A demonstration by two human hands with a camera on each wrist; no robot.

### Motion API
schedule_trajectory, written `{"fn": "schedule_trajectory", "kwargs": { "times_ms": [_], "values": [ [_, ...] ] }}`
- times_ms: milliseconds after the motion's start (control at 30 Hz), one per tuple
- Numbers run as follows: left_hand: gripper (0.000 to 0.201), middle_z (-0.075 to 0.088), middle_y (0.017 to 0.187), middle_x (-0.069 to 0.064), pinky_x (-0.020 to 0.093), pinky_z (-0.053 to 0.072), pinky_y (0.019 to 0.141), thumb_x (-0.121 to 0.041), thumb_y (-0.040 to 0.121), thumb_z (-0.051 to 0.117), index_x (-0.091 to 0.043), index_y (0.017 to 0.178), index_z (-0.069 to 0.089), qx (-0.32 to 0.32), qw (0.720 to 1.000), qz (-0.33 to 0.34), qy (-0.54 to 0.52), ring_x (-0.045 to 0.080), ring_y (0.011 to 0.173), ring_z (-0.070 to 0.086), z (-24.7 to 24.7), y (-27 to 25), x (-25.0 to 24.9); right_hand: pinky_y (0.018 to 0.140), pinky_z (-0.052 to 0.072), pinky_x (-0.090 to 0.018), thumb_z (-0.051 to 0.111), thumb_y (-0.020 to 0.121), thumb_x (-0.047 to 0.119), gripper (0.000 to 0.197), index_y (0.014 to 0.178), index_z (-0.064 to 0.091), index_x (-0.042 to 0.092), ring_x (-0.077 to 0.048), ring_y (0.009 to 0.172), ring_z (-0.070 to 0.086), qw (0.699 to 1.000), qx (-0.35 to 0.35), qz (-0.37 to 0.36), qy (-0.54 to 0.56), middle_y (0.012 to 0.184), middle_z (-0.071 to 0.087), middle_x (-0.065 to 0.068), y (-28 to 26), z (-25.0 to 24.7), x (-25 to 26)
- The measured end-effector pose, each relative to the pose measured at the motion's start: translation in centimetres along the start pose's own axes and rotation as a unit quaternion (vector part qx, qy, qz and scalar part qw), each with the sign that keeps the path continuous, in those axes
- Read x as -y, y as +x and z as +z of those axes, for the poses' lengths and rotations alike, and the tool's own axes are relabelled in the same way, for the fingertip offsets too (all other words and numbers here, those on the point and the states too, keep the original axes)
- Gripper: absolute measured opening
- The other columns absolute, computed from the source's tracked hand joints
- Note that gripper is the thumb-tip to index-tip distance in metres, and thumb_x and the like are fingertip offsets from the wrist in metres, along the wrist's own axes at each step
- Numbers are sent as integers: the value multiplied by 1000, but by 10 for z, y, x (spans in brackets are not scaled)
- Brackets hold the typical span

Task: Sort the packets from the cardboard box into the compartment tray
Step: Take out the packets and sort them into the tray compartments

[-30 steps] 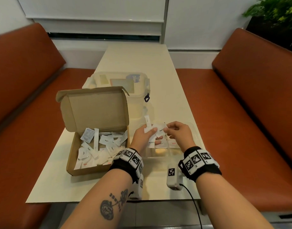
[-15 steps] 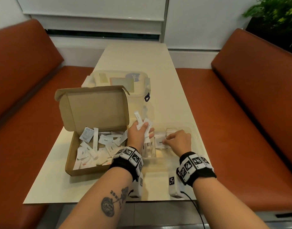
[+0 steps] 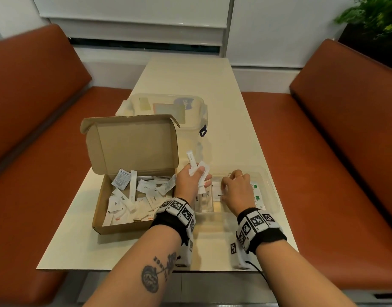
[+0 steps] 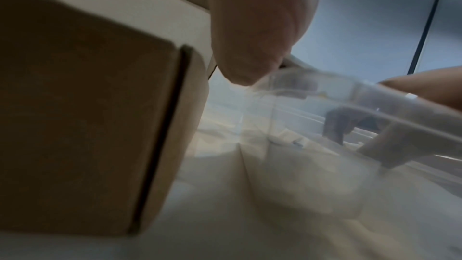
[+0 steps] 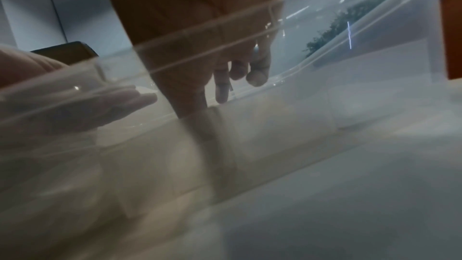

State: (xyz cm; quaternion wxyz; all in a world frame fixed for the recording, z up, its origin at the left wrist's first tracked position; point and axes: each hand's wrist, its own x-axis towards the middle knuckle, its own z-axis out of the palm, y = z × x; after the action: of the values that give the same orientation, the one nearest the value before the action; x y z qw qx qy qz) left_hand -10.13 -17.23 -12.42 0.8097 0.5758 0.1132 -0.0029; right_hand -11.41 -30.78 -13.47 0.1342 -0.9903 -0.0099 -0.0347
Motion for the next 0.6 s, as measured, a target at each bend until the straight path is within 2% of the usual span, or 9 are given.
{"fn": "schedule_trajectory", "kwargs": {
  "times_ms": [100, 167, 300, 367, 433, 533, 600],
  "values": [
    [14, 64, 87, 12, 28, 56, 58, -3, 95, 52, -9, 106, 58, 6, 1000, 1, 8, 22, 70, 66, 0, -1, -1, 84, 46, -32, 59, 87, 15, 12, 97, 65, 16, -23, 106, 38, 1000, 13, 2, -1, 113, 45, -3, 1, 1, -1],
    [19, 62, 91, 14, 27, 56, 57, -2, 96, 51, -8, 113, 55, 10, 1000, 0, 5, 23, 70, 66, 0, -1, -1, 85, 47, -33, 59, 87, 15, 11, 95, 66, 14, -23, 107, 38, 1000, 19, 6, 11, 113, 45, -4, 3, 1, -1],
    [18, 60, 94, 19, 26, 55, 55, -1, 96, 50, -7, 112, 55, 15, 1000, 1, 6, 23, 68, 64, 0, -2, -2, 85, 45, -31, 61, 86, 15, 9, 93, 66, 14, -23, 107, 38, 999, 33, 16, 25, 113, 45, -5, 3, 2, -2],
    [19, 61, 94, 18, 26, 55, 55, -2, 96, 50, -8, 114, 54, 18, 1000, -1, 6, 22, 68, 64, 0, -1, -2, 84, 44, -29, 61, 85, 15, 9, 93, 66, 14, -24, 108, 38, 999, 39, 16, 30, 112, 45, -5, 3, 3, -2],
    [14, 62, 95, 17, 27, 55, 56, -6, 97, 50, -10, 109, 55, 23, 1000, -9, 9, 21, 67, 66, -1, -1, -2, 82, 42, -27, 62, 85, 15, 10, 93, 65, 14, -22, 107, 39, 998, 35, 15, 48, 111, 45, -4, 4, 3, -3],
    [8, 60, 96, 17, 27, 54, 51, -12, 98, 50, -10, 104, 54, 55, 998, -34, 4, 20, 57, 65, -2, 0, -5, 80, 37, -24, 61, 88, 23, 15, 98, 66, 13, -17, 102, 44, 985, -12, 35, 166, 104, 51, -1, 7, -2, -1],
    [14, 61, 94, 16, 27, 54, 45, -18, 98, 52, -9, 108, 53, 79, 995, -55, 20, 21, 53, 64, -2, 1, -7, 77, 38, -23, 57, 92, 30, 21, 99, 67, 14, -14, 92, 53, 955, -29, 57, 288, 98, 60, -1, 9, -6, 3]
  ]
}}
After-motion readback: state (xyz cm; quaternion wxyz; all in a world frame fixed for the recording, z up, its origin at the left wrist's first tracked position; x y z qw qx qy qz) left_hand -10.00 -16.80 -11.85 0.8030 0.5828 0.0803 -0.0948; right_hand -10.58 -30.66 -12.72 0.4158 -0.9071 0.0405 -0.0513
